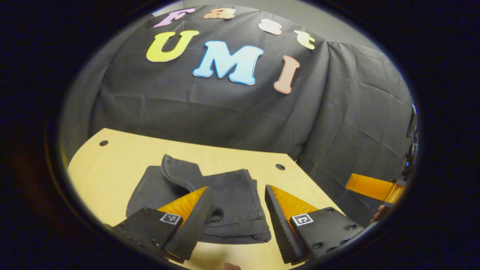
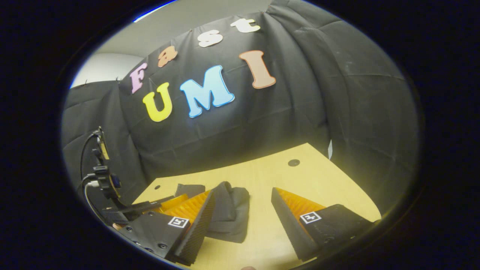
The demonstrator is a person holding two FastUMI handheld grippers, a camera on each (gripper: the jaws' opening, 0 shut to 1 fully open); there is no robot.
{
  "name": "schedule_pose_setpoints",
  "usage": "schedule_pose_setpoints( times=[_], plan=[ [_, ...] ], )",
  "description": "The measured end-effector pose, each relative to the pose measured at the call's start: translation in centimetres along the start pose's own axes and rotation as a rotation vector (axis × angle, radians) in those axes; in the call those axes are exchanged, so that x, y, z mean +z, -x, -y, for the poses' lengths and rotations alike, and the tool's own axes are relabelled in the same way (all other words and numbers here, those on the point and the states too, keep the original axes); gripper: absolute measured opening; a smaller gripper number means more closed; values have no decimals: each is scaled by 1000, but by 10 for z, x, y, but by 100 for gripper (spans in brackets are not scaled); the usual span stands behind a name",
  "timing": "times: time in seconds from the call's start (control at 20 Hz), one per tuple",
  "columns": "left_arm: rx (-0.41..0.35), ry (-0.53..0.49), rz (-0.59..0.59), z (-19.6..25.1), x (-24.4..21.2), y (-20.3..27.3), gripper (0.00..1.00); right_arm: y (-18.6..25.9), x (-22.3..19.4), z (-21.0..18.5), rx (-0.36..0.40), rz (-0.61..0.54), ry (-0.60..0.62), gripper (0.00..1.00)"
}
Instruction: Grasp the waist and the cuffs of the jeans and fold them to make the two legs overlap; first hold the waist and fold one-third of the jeans toward the cuffs, then hold the cuffs and fold the remaining one-third in the same direction to finish folding.
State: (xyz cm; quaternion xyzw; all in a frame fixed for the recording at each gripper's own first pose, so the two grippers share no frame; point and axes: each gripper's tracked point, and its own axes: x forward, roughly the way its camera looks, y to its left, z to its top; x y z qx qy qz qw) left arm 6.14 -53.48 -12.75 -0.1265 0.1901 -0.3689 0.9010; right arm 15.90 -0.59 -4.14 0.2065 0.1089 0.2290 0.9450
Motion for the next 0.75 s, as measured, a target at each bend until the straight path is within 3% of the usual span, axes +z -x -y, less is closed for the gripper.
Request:
schedule_pose_setpoints(
  times=[0.2,0.35,0.7,0.75],
  plan=[
    [-8,-6,137,-2,55,50,91,19,12,-31,5,51,41,91],
    [28,-48,264,-19,97,94,90,39,27,-53,-1,136,97,91],
    [161,-158,328,-63,108,184,91,79,57,-87,-54,328,278,93],
    [175,-160,331,-67,109,194,96,81,58,-89,-59,333,300,93]
  ],
)
